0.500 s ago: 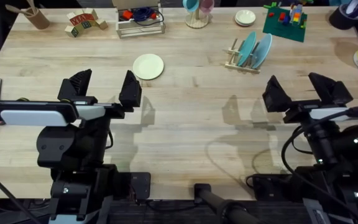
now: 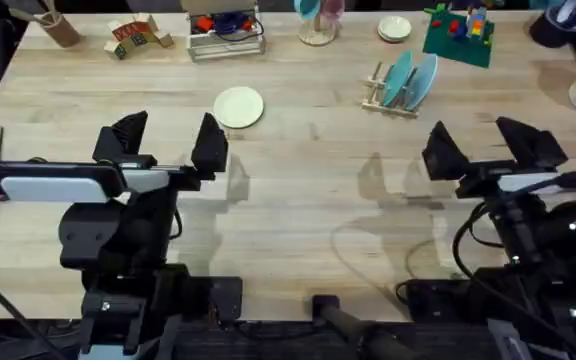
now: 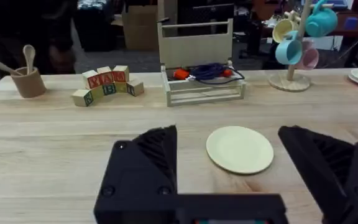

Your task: Pick up the plates from the table one by one and place each into a slot on the dish rack.

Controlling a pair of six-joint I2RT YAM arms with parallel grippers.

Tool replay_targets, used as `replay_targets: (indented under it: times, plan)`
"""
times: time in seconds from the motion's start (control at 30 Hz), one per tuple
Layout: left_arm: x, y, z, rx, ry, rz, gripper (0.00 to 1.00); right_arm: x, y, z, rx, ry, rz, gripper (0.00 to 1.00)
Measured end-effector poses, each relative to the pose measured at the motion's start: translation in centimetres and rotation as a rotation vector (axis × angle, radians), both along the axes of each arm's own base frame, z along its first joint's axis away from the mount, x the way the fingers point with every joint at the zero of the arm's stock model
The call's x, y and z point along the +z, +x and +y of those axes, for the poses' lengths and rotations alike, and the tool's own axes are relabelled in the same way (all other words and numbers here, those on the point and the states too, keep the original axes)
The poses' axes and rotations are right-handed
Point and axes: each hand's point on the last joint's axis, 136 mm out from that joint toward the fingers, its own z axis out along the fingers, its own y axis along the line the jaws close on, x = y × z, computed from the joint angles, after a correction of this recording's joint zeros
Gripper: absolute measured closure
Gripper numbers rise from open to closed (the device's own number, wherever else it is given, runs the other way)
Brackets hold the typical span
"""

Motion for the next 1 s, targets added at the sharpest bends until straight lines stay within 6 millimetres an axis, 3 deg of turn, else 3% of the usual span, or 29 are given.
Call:
replay_targets:
  times: [0.77, 0.87, 1.0]
  plan:
    - [0.9, -0.2, -0.4, -0.022, 0.001, -0.01, 0.008, 1.1, -0.5, 0.2, 0.012, 0.002, 0.023, 0.007]
    - [2.6, -0.8, -0.4, -0.023, 0.001, -0.005, 0.008, 2.6, -1.4, 0.3, 0.016, -0.01, 0.044, 0.007]
    - [6.2, -2.3, -0.4, -0.025, 0.006, -0.012, 0.008, 5.3, -3.1, 0.3, 0.019, -0.037, 0.066, 0.006]
